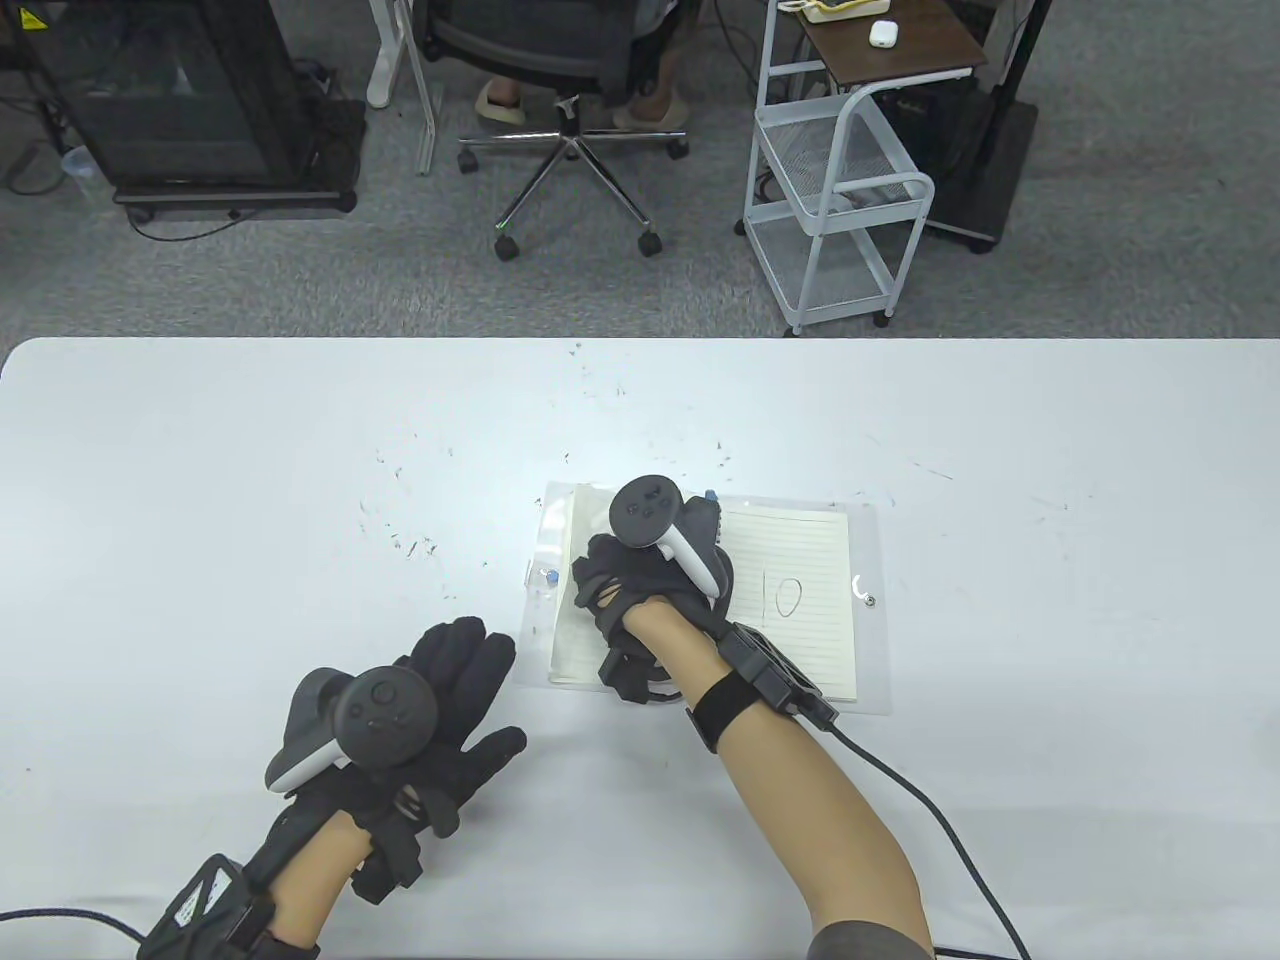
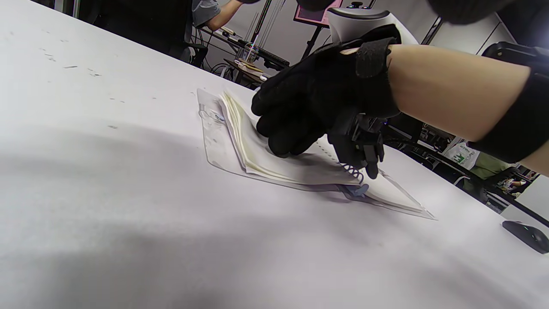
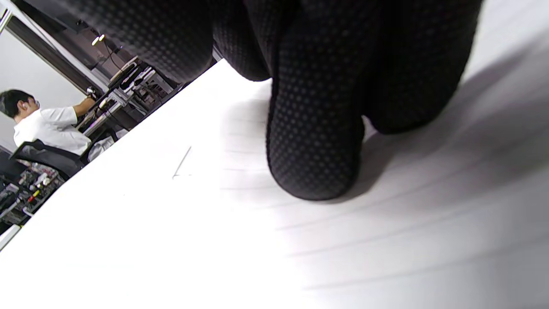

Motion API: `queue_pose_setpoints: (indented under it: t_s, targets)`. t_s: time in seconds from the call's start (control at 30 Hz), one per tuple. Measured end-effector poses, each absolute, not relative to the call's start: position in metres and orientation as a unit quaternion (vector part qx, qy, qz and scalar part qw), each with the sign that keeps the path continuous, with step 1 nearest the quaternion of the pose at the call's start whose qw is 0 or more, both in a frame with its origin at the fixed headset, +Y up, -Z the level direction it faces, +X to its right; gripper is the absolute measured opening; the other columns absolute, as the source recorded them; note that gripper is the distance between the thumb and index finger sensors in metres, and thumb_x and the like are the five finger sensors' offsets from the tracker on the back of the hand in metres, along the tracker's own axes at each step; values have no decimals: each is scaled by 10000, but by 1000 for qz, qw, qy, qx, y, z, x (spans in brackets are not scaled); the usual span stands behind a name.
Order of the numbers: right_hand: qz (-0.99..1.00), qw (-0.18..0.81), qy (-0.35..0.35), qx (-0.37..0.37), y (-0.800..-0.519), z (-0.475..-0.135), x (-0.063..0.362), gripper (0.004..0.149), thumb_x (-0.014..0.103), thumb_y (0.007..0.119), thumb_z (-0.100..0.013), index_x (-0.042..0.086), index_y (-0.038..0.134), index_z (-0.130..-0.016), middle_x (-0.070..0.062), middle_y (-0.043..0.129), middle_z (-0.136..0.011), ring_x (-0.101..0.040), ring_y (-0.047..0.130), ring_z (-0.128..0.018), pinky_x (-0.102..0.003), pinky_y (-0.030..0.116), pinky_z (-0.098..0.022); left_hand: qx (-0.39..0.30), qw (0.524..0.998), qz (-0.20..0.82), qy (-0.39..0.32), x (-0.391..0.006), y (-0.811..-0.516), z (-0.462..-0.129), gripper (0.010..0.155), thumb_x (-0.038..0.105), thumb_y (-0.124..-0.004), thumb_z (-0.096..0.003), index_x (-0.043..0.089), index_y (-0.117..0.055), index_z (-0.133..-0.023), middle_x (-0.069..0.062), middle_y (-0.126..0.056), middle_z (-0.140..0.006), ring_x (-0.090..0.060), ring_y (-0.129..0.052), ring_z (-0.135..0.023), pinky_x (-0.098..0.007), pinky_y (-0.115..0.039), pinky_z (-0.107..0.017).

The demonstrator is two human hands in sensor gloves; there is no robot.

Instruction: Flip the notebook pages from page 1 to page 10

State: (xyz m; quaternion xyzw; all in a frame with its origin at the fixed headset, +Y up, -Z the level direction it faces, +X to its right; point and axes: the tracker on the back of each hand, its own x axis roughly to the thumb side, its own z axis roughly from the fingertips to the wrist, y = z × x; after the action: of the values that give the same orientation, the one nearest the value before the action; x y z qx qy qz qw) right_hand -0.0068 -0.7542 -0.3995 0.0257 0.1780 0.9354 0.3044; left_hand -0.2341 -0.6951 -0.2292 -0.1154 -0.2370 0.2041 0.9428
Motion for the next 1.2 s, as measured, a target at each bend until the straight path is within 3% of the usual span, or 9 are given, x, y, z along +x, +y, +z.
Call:
queue_pose_setpoints:
  t_s: [0.33, 0.77, 0.93, 1.07, 1.2]
  targets:
    - [914, 372, 157, 39, -736, -389, 21, 556, 449, 750, -510, 72, 645, -903, -256, 823, -825, -284, 1110, -466, -500, 873, -394, -111, 944, 212, -227, -239, -694, -232, 849, 676, -630, -457, 244, -359, -1136, -134, -245, -1182, -497, -262, -1128, -709, -358, -733]
    - [910, 408, 51, 56, -674, -326, 141, 611, 485, 750, -510, 77, 594, -937, -260, 746, -911, -491, 873, -738, -652, 699, -517, -91, 952, 213, -201, -250, -690, -232, 854, 677, -633, -451, 244, -361, -1135, -134, -242, -1181, -497, -257, -1128, -709, -355, -733]
    - [921, 387, 5, 55, -663, -297, 190, 646, 520, 746, -507, 77, 579, -947, -270, 708, -939, -527, 806, -781, -677, 661, -531, -95, 955, 213, -183, -255, -693, -235, 853, 675, -634, -450, 245, -360, -1134, -133, -239, -1180, -495, -253, -1127, -709, -354, -733]
    - [940, 332, -8, 76, -663, -277, 222, 767, 659, 739, -489, 94, 548, -972, -271, 629, -1001, -597, 671, -850, -712, 620, -547, -95, 958, 210, -169, -258, -696, -237, 854, 674, -634, -451, 247, -353, -1135, -130, -227, -1180, -490, -226, -1128, -708, -339, -735]
    - [955, 281, -36, 83, -666, -262, 246, 802, 697, 725, -482, 97, 538, -979, -266, 608, -1020, -618, 618, -873, -728, 588, -560, -77, 967, 188, -151, -263, -693, -237, 853, 673, -636, -449, 252, -349, -1134, -126, -219, -1181, -485, -208, -1128, -710, -326, -736]
